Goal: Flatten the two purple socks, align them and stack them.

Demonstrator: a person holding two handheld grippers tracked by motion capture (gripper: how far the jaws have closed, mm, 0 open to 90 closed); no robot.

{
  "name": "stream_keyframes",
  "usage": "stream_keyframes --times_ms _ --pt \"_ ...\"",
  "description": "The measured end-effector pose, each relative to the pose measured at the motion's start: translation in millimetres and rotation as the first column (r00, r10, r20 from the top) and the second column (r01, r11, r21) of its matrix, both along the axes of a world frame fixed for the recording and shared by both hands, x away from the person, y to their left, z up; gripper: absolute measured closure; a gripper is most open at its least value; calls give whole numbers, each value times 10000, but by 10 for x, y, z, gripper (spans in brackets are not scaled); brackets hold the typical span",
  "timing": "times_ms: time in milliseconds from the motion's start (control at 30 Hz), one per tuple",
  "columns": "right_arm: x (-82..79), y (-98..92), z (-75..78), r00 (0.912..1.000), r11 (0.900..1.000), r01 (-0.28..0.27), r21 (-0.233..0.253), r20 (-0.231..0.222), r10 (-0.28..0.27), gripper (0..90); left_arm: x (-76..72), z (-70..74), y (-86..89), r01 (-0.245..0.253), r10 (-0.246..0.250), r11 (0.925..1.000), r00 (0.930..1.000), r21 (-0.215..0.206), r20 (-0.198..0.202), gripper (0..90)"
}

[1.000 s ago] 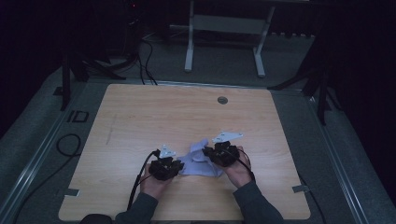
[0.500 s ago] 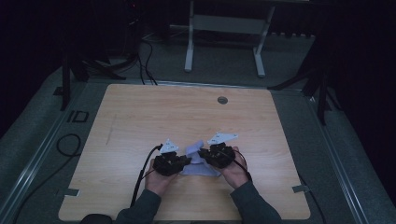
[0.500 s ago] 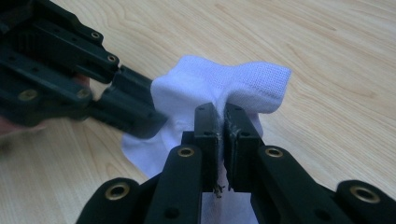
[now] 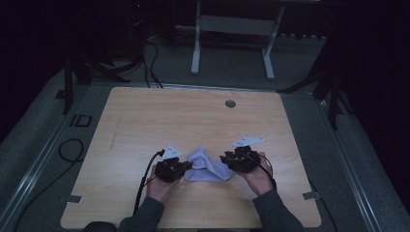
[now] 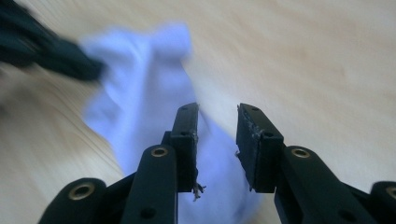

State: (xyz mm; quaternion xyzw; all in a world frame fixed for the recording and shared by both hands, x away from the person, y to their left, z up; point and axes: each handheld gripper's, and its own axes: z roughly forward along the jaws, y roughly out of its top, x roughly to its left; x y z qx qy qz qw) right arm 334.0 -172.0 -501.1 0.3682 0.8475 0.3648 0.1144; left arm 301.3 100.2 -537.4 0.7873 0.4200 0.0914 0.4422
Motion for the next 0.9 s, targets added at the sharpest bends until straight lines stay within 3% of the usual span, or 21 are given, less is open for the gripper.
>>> stream_keyframes --times_ms 167,233,300,367,633,900 --pt "22 15 -250 9974 9952 302 -931 -625 -361 674 -11 -3 8 -32 32 10000 10000 79 -1 889" --pt "35 26 -294 9963 9922 352 -1200 -739 -443 722 -13 -2 16 -25 26 9999 10000 117 -13 889" --pt "51 26 -310 9953 9896 465 -1365 -776 -574 827 -15 1 21 -36 37 9999 10000 108 -24 889" --pt "53 19 -302 9950 9898 553 -1311 -753 -655 867 -23 7 31 -35 35 10000 10000 93 -54 888" --pt "-12 -39 -179 9966 9944 777 -714 -229 -795 871 -39 -15 90 -97 103 9998 9996 195 -276 888" --pt "-20 -148 -196 9936 9921 1127 -546 126 -1122 870 -68 -103 96 60 -23 9993 9946 359 -1034 884"
